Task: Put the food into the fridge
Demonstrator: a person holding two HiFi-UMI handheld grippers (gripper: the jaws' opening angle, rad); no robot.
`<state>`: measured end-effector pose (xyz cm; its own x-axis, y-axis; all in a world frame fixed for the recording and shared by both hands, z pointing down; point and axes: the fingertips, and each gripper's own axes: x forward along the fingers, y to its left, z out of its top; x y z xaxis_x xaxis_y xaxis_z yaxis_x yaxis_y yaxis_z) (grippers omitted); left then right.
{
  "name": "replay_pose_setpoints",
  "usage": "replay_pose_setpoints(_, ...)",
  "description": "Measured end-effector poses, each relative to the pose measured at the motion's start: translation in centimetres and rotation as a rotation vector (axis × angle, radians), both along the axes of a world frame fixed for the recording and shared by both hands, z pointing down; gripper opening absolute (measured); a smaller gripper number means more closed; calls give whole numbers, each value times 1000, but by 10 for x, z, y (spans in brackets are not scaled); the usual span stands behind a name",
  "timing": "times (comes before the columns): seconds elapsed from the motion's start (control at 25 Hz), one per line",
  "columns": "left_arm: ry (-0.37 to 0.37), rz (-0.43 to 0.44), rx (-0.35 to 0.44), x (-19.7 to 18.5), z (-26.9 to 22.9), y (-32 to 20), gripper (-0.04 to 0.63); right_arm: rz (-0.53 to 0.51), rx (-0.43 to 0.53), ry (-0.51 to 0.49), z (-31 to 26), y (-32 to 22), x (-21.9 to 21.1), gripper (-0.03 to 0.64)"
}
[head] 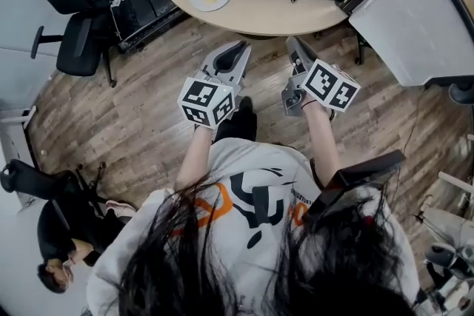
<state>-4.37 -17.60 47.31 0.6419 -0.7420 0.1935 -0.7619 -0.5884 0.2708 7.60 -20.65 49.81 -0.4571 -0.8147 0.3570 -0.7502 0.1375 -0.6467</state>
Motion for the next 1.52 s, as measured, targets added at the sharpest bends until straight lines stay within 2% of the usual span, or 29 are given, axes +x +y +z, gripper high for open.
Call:
replay_pose_setpoints(0.2, -18, -40, 7, 26, -1, 60, 49, -66, 6, 20, 7, 65, 20, 57)
replay_pose_setpoints(0.44, -32, -90, -28, 54, 10, 142, 48, -200, -5, 52, 21, 150, 32, 57)
replay_pose_setpoints(0.64, -42, -104, -22, 66, 7, 183, 49, -254, 17, 62, 16, 196, 35, 57)
replay_pose_setpoints(0.84, -28, -112, 7, 67, -9, 197, 49, -272, 38, 78, 8, 220, 38, 57)
replay_pose_setpoints(1.12, -37, -57, 32, 67, -21, 216, 49, -266, 69, 105, -2, 238, 25, 57)
replay_pose_setpoints(1.52, -50, 5, 14, 20, -15, 264, 49, -245, 49, 106, 1, 284, -34, 48)
